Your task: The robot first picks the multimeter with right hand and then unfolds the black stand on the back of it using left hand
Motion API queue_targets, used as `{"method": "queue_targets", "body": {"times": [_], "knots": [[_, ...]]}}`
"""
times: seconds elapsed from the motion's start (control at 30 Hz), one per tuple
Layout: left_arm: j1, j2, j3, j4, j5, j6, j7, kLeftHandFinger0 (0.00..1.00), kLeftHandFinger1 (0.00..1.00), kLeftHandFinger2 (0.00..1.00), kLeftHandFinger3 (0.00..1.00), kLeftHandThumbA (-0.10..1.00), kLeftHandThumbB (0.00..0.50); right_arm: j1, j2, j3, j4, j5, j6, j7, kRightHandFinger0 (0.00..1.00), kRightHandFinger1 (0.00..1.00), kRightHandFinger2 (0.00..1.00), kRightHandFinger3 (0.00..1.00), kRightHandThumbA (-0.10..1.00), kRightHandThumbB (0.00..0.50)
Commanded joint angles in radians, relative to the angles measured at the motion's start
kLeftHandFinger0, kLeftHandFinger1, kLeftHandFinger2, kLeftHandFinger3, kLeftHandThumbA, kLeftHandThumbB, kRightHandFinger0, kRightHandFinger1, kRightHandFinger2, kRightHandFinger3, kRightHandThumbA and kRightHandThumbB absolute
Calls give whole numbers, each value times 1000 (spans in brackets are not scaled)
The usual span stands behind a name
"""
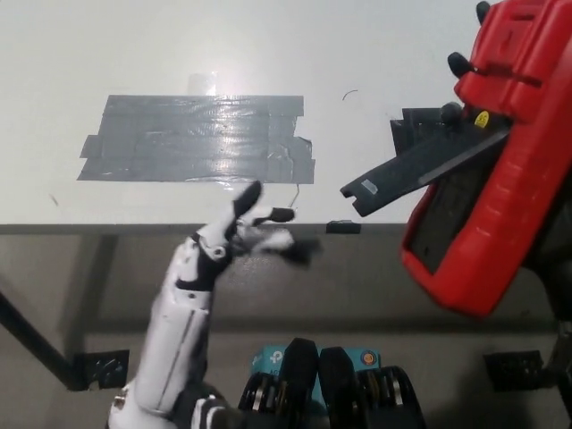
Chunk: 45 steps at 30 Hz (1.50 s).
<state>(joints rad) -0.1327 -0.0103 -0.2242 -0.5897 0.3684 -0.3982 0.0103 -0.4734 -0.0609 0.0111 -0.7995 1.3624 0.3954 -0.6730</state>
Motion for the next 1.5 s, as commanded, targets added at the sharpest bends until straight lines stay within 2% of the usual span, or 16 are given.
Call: {"method": "queue_targets", "body": {"times": [0.0,0.03,0.13,0.2,0.23,0.3,0.37,0.4,0.43,0.57,0.6,0.7,0.8,0.93,1.3,1.47], "knots": [[-80,-108,51,-96,158,-72,418,1000,1000,1000,1000,898,149,0,69,12,-13,-1,-83,-3,0,459,882,1000,-100,80],[-84,-122,74,-104,195,-72,421,1000,1000,1000,1000,964,115,7,76,17,-8,-3,-83,4,0,466,877,1000,-100,76],[-111,-164,155,-140,244,-72,376,1000,1000,1000,1000,1000,132,21,93,27,6,-12,-79,18,0,483,875,1000,-100,75],[-149,-126,166,-146,203,-72,293,1000,1000,1000,1000,1000,219,30,101,35,9,-28,-71,25,0,499,872,1000,-100,61],[-180,-86,158,-136,196,-72,292,1000,1000,1000,1000,1000,322,32,100,37,11,-34,-69,34,0,515,876,1000,-100,55],[-255,16,81,-78,158,-72,304,1000,1000,1000,1000,1000,260,42,106,45,15,-59,-59,51,0,526,882,1000,-100,55],[-265,40,7,-45,176,-72,307,1000,1000,1000,1000,1000,254,50,117,49,14,-56,-59,45,0,526,883,1000,-100,58],[-226,-2,8,-64,207,-72,190,1000,1000,1000,1000,1000,284,54,131,52,14,-47,-61,31,0,508,860,1000,-100,76],[-216,-11,11,-71,233,-72,169,1000,1000,1000,1000,1000,279,55,134,53,15,-45,-62,31,0,506,858,1000,-100,76],[-220,27,-88,-117,76,67,4,1000,1000,1000,1000,1000,426,61,145,60,15,-54,-58,39,0,447,856,1000,-100,85],[-218,22,-108,-117,63,88,-14,1000,1000,1000,1000,1000,382,62,146,63,12,-55,-56,36,0,421,850,1000,-100,90],[-193,6,-120,-88,132,66,-15,1000,1000,1000,1000,1000,331,58,150,65,9,-69,-57,29,0,402,831,1000,-100,98],[-174,-3,-137,-62,123,49,-14,1000,1000,1000,1000,1000,336,50,151,67,7,-102,-50,20,0,420,792,988,-100,100],[-134,-21,-143,-55,148,50,-22,1000,1000,1000,1000,1000,346,46,159,64,10,-88,-67,36,0,487,829,1000,-100,84],[-127,-22,-108,-38,139,36,-39,1000,1000,1000,1000,1000,356,41,139,67,-12,-95,-67,48,0,426,857,1000,-100,76],[-124,-21,-90,-33,152,24,-42,1000,1000,1000,1000,1000,354,40,127,62,-17,-77,-73,57,0,456,897,1000,-100,75]]}}
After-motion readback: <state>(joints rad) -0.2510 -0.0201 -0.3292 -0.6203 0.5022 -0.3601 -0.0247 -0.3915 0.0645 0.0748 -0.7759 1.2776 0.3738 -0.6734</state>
